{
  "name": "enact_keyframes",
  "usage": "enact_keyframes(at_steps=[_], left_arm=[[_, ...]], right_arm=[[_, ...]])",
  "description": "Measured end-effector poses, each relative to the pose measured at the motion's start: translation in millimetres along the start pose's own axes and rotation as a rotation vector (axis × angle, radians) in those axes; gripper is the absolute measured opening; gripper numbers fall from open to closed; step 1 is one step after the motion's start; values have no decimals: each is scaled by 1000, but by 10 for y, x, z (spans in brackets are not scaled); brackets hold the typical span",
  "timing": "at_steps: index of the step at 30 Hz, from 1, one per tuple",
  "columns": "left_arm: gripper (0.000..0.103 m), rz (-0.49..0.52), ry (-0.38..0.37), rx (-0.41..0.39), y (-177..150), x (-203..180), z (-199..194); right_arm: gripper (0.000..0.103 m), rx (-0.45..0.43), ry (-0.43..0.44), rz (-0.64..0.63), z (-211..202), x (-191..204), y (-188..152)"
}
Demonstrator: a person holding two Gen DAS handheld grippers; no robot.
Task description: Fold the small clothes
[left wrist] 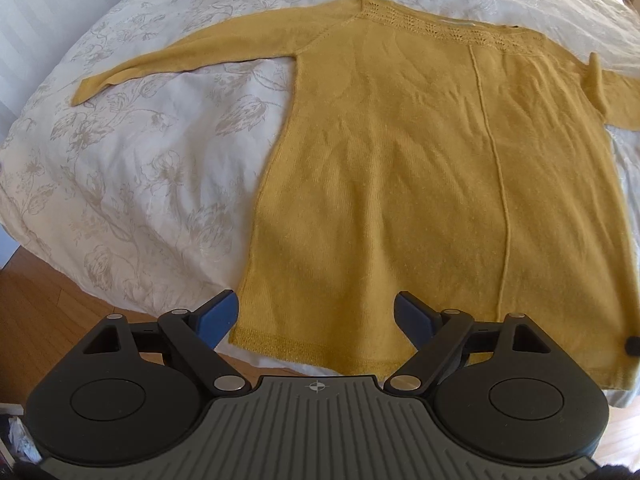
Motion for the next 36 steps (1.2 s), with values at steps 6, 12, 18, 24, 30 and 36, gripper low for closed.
enact_keyframes(at_steps=[6, 12, 18, 24, 30, 36], left_arm=[[85, 6, -21, 36, 181, -31, 211], [85, 21, -61, 55, 407, -11, 396], [85, 46, -79, 31, 705, 10, 557], [85, 104, -77, 42, 911, 9, 806], [87, 110, -104, 148, 1009, 35, 1239], [93, 93, -99, 202, 1046, -52, 1398]], right_arm=[[21, 25, -64, -32, 44, 172, 12], [43, 32, -144, -1, -101, 87, 7], [61, -99, -185, -35, -416, 295, 409], [75, -262, -206, -48, -516, 898, 976], [80, -360, -273, -60, -691, 977, 1354], [81, -389, -344, -15, -821, 597, 1769]])
Point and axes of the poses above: each gripper's, at about its wrist camera, not at the fingertips, and z roughly the way its jaws point, x to its left, y to its top, the point moved 1 cm from there along z, roughly the way its jaws point, and after that the axes turned 8 degrees about -y, right-handed, at the moved point
